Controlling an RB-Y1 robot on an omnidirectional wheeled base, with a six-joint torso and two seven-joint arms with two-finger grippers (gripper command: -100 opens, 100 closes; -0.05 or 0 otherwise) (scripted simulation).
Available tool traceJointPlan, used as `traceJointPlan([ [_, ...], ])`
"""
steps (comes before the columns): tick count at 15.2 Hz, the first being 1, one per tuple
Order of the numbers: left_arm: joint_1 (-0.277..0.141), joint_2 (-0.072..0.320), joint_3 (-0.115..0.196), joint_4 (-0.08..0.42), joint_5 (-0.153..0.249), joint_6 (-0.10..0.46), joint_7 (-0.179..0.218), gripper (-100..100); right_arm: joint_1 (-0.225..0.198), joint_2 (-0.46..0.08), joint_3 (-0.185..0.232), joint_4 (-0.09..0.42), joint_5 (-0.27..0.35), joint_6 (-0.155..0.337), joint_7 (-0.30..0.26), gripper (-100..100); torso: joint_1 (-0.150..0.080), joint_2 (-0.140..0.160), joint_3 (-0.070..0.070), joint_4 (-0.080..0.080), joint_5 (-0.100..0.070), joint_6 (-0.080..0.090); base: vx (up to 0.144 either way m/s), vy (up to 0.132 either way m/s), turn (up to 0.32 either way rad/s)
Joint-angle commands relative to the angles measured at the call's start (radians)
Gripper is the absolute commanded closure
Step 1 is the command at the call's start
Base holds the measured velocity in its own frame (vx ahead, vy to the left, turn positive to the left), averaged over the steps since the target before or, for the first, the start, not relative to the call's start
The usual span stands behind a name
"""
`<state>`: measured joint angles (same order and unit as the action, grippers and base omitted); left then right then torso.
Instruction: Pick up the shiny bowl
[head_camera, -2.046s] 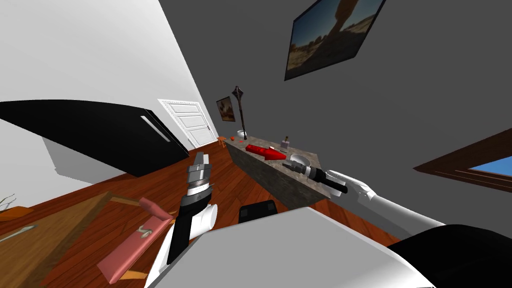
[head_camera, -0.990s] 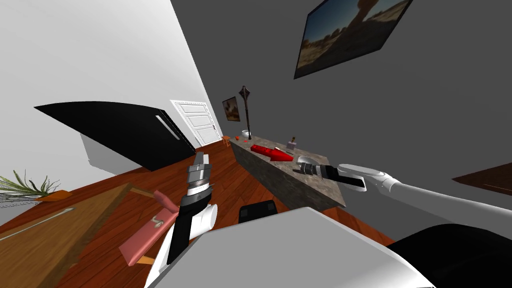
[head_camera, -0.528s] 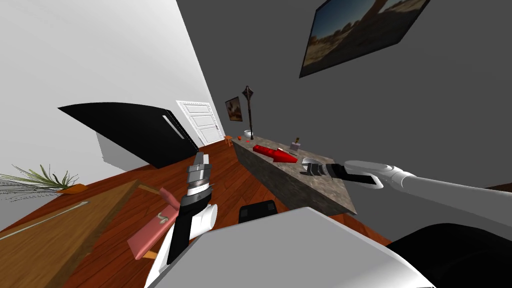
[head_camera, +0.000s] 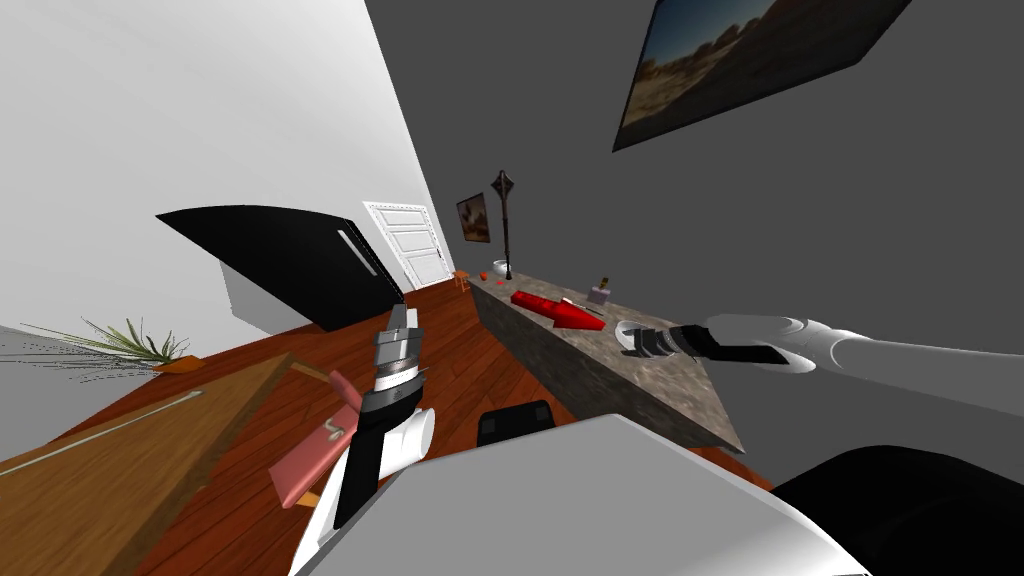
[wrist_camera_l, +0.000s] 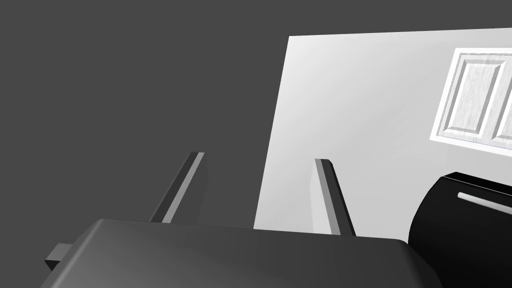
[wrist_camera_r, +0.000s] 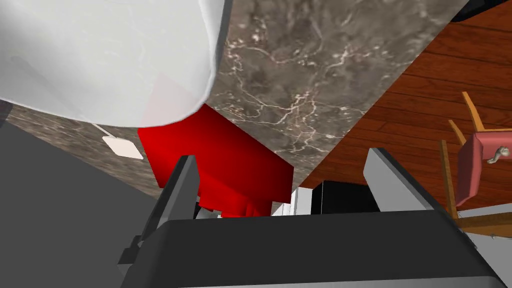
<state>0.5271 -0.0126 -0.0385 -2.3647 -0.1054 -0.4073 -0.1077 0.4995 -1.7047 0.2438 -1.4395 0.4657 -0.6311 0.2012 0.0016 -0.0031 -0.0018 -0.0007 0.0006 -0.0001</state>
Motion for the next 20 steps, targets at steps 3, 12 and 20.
traceJointPlan([
  [3,0.000,0.000,0.000,0.000,0.000,0.000,0.000,0,0.026,-0.062,0.051,0.062,0.046,-0.016,0.014,-100,0.000,-0.001,0.000,0.000,0.000,0.000,0.054,0.022,0.096],
  [12,0.000,0.000,0.000,0.000,0.000,0.000,0.000,0,0.088,-0.132,0.151,0.141,0.113,-0.040,0.031,-100,-0.001,-0.001,0.000,0.000,-0.001,0.000,0.052,0.009,0.061],
  [20,0.000,0.000,0.000,0.000,0.000,0.000,0.000,0,0.105,-0.078,0.181,0.168,0.153,-0.021,0.038,-100,-0.002,0.002,0.001,0.000,-0.001,0.000,0.024,0.000,0.048],
])
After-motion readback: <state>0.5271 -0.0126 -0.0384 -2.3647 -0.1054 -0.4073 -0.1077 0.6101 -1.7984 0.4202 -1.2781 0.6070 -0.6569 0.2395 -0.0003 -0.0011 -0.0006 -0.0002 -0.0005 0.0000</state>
